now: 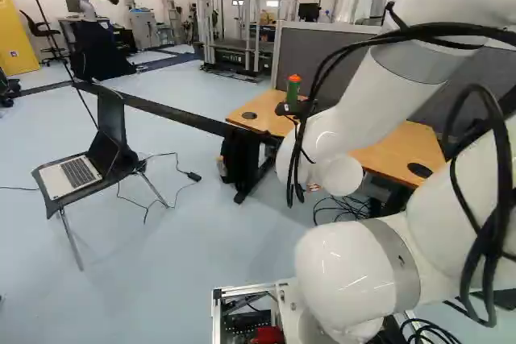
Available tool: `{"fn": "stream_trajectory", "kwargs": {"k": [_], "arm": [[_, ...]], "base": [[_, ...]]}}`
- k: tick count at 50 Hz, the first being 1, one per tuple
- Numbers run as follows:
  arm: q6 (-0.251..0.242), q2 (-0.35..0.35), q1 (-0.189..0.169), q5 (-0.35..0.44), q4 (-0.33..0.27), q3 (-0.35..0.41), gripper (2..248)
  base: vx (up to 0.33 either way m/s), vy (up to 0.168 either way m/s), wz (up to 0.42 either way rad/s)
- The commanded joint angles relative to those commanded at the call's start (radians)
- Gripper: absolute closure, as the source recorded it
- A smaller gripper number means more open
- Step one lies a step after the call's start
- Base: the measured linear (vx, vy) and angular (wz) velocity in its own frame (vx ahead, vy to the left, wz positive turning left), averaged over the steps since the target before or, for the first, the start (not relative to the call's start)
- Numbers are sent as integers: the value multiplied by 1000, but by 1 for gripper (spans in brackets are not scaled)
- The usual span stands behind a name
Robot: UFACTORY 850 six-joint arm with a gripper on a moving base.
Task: Pick up the green bottle from the table
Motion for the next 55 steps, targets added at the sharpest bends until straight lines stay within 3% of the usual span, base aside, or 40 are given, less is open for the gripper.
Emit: {"fn": "stream_trajectory", "kwargs": {"k": [55], "arm": [[0, 0, 0, 0, 0, 0, 3]], "base": [[153, 46, -111]]}}
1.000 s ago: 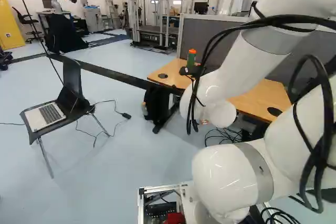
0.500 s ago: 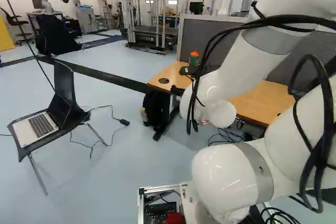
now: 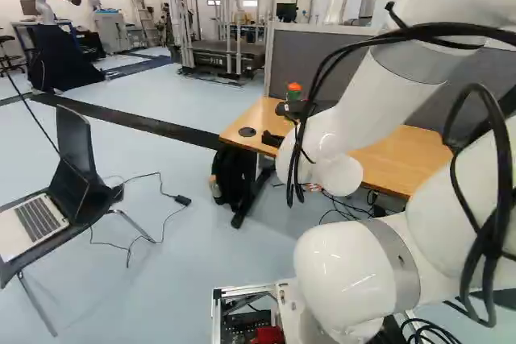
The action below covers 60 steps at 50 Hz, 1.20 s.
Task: Pick up the green bottle from the table
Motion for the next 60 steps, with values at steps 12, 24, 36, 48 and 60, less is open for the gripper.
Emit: {"fn": "stream_trajectory", "kwargs": {"k": [12, 24, 36, 48, 60], "arm": [[0, 0, 0, 0, 0, 0, 3], [0, 0, 0, 0, 0, 0, 3], [0, 0, 0, 0, 0, 0, 3], [0, -56, 17, 0, 29, -47, 3], [0, -115, 35, 0, 54, -100, 3]], "base": [[141, 30, -158], [143, 30, -158], [138, 29, -162], [108, 21, -111], [-6, 1, -2]]}}
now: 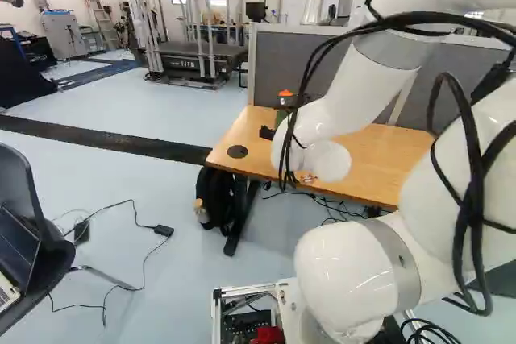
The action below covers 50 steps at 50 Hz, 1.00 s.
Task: Pick up the green bottle from the table
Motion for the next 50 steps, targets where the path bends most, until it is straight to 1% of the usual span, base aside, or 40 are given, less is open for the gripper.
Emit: {"fn": "stream_trajectory", "kwargs": {"k": [16, 26, 50], "arm": [[0, -75, 21, 0, 4, -70, 3], [0, -122, 28, 0, 13, -114, 3], [0, -297, 34, 7, 35, -239, 3]], "base": [[0, 0, 0], [0, 0, 0], [0, 0, 0]]}}
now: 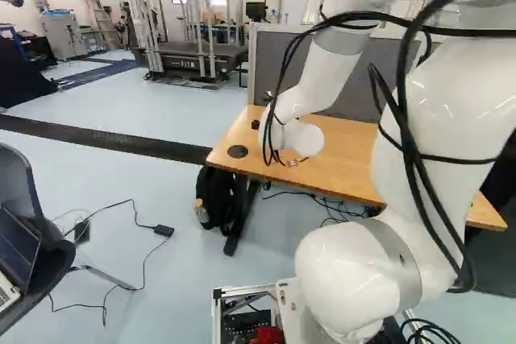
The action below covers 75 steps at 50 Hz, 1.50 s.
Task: Pick up the green bottle from the table
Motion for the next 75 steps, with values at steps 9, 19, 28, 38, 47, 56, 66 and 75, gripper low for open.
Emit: {"fn": "stream_trajectory", "kwargs": {"k": [9, 19, 28, 38, 47, 56, 66, 75], "arm": [[0, -58, 1, 40, 7, -40, 3], [0, -118, 0, 98, 20, -82, 3], [0, -170, -1, 143, 32, -118, 3], [0, -219, -10, 181, 50, -151, 3], [0, -261, -25, 202, 69, -178, 3], [0, -305, -37, 221, 88, -209, 3], [0, -360, -45, 242, 110, -252, 3], [0, -408, -48, 260, 125, -292, 3]], "base": [[0, 0, 0], [0, 0, 0], [0, 0, 0], [0, 0, 0], [0, 0, 0], [0, 0, 0], [0, 0, 0], [0, 0, 0]]}}
